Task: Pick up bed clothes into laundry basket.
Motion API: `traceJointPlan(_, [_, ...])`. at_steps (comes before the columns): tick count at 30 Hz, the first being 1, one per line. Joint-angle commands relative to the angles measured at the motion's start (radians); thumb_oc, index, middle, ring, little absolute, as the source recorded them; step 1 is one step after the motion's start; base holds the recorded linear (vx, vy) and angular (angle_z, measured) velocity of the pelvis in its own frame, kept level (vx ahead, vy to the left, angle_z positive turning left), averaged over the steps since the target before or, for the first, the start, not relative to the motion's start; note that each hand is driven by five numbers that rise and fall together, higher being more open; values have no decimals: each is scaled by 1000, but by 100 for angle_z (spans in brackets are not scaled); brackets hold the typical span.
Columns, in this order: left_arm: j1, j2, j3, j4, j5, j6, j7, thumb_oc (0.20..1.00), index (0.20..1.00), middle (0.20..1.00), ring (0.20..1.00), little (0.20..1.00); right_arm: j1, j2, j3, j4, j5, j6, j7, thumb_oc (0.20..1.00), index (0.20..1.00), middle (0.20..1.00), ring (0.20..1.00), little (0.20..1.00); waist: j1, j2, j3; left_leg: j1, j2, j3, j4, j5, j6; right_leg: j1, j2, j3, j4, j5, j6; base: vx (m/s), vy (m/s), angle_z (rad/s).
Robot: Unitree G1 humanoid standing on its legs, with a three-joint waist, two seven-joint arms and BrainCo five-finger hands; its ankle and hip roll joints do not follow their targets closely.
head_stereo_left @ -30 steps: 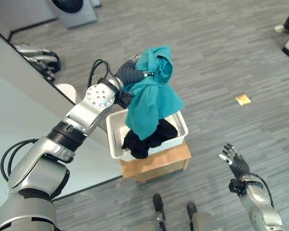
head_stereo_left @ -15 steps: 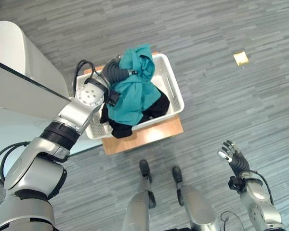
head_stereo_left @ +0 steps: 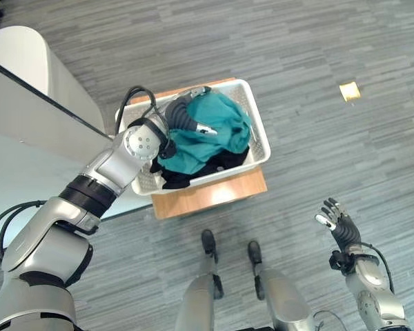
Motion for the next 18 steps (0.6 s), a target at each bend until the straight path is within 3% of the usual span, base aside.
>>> traceJointPlan(1, [25,27,67,-8,-4,-39,-16,1000,1000,1000,1000,1000,55,-12,-49,-65,10,-46,14,1000,1000,1000,1000,1000,21,-8,-68,101,-39,-30,5,-150,-30,-40,-22,-45,-190,142,67,2,-13,5])
traceJointPlan(6, [312,-2,277,-124,-122,-56,6,1000,1000,1000,1000,1000,48,-4,-68,-79,-3,-42,18,1000,1000,1000,1000,1000,51,1,-103,142,-40,-49,5,-159,-29,9,-23,-57,-190,124,60,38,-6,9])
traceJointPlan(7, [502,-101,417,-166,-208,-69,40,1000,1000,1000,1000,1000,37,9,-82,-82,-16,-32,17,1000,1000,1000,1000,1000,73,1,-124,170,-41,-59,5,-170,-28,41,-23,-64,-190,110,56,58,-1,18])
traceJointPlan(9, [656,-204,526,-194,-277,-75,52,1000,1000,1000,1000,1000,33,19,-96,-78,-28,-21,20,1000,1000,1000,1000,1000,87,2,-150,191,-44,-69,5,-176,-26,65,-22,-70,-190,100,49,72,-13,18])
traceJointPlan(10, [793,-296,612,-211,-330,-75,53,1000,1000,1000,1000,1000,30,24,-115,-69,-38,-14,14,1000,1000,1000,1000,1000,106,-3,-175,205,-45,-81,5,-174,-24,83,-24,-77,-190,97,42,68,-24,33])
traceJointPlan(15, [1095,-498,841,-271,-439,-75,60,1000,1000,1000,1000,1000,67,43,-174,-38,-68,27,34,1000,1000,1000,1000,1000,175,-9,-247,270,-50,-126,5,-186,-19,180,-34,-129,-190,68,21,30,-43,39])
traceJointPlan(18, [1140,-550,862,-269,-479,-69,49,1000,1000,1000,1000,1000,87,53,-176,-27,-68,38,42,1000,1000,1000,1000,1000,191,-8,-255,286,-55,-149,5,-185,-18,210,-40,-150,-190,61,14,-2,-23,31])
